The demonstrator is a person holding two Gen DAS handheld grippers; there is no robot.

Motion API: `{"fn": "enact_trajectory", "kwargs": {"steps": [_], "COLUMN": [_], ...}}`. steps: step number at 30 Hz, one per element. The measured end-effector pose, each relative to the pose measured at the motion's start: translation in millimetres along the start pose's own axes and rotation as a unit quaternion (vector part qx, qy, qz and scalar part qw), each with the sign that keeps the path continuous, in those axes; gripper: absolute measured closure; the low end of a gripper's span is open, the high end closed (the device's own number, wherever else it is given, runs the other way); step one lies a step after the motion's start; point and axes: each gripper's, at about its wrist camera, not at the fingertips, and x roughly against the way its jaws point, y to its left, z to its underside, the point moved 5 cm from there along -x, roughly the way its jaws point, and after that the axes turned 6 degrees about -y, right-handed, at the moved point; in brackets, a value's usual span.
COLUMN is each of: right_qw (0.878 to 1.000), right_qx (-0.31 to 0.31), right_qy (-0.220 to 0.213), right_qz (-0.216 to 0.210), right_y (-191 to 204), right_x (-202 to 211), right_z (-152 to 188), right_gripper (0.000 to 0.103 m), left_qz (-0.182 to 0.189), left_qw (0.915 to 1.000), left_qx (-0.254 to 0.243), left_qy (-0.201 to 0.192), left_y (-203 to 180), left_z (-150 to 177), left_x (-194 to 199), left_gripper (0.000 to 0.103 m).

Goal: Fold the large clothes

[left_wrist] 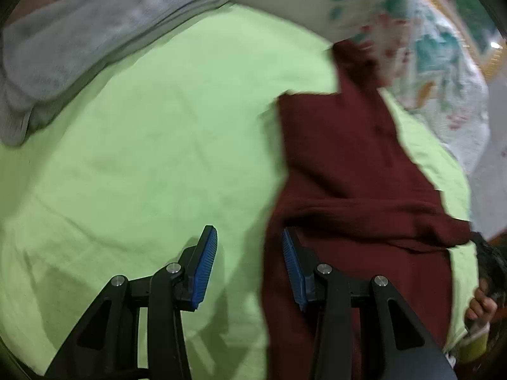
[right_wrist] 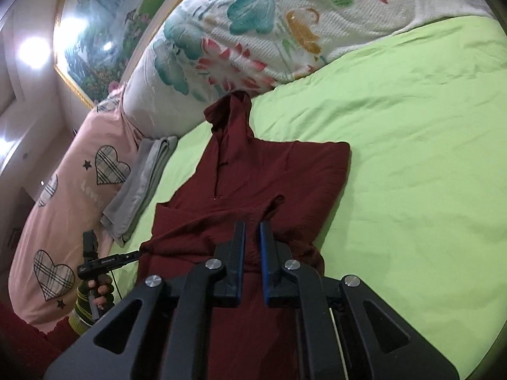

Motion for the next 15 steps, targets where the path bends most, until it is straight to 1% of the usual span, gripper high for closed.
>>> {"fn": "enact_trajectory", "kwargs": {"steps": [2,3,4,5,6,7,8,9,10,11,12,13,14,15], "right_qw": [1.000,1.000,1.000,1.000,0.999,0.999,0.999,0.999,0.998,0.997,0.994,0.989,0.985,0.983], "right_qx": [0.006,0.011,0.013,0.015,0.013,0.008,-0.002,-0.012,-0.023,-0.031,-0.026,-0.011,0.018,0.045], "right_qy": [0.003,0.006,0.006,0.008,0.007,0.004,-0.002,0.001,0.015,0.038,0.076,0.101,0.109,0.106], "right_qz": [0.001,0.004,0.011,0.025,0.043,0.050,0.054,0.050,0.049,0.062,0.080,0.103,0.134,0.141], "right_y": [3,5,6,5,2,-1,-5,-8,-11,-16,-19,-20,-19,-14], "right_x": [1,-1,-3,-7,-14,-19,-29,-36,-45,-55,-68,-76,-79,-76], "right_z": [-1,-4,-5,-8,-13,-16,-24,-27,-29,-30,-27,-24,-22,-20], "right_gripper": [0.093,0.090,0.086,0.065,0.040,0.031,0.028,0.028,0.028,0.028,0.030,0.036,0.062,0.077], "left_qz": [0.027,0.037,0.047,0.058,0.063,0.064,0.069,0.081,0.098,0.108,0.111,0.102,0.091,0.093], "left_qw": [0.9994,0.9987,0.9980,0.9974,0.9970,0.9967,0.9962,0.9953,0.9932,0.9910,0.9883,0.9870,0.9859,0.9834], "left_qx": [-0.014,-0.021,-0.026,-0.030,-0.037,-0.044,-0.051,-0.052,-0.053,-0.058,-0.073,-0.087,-0.103,-0.120], "left_qy": [-0.018,-0.029,-0.034,-0.032,-0.026,-0.024,-0.013,0.006,0.032,0.053,0.075,0.089,0.095,0.099], "left_y": [-13,-21,-29,-38,-47,-54,-63,-70,-76,-81,-86,-88,-89,-92], "left_z": [-8,-14,-19,-23,-28,-30,-32,-32,-29,-26,-19,-13,-6,0], "left_x": [14,20,20,17,9,1,-12,-23,-34,-46,-57,-63,-66,-65], "left_gripper": [0.060,0.058,0.054,0.052,0.051,0.051,0.051,0.051,0.051,0.051,0.051,0.054,0.054,0.054]}}
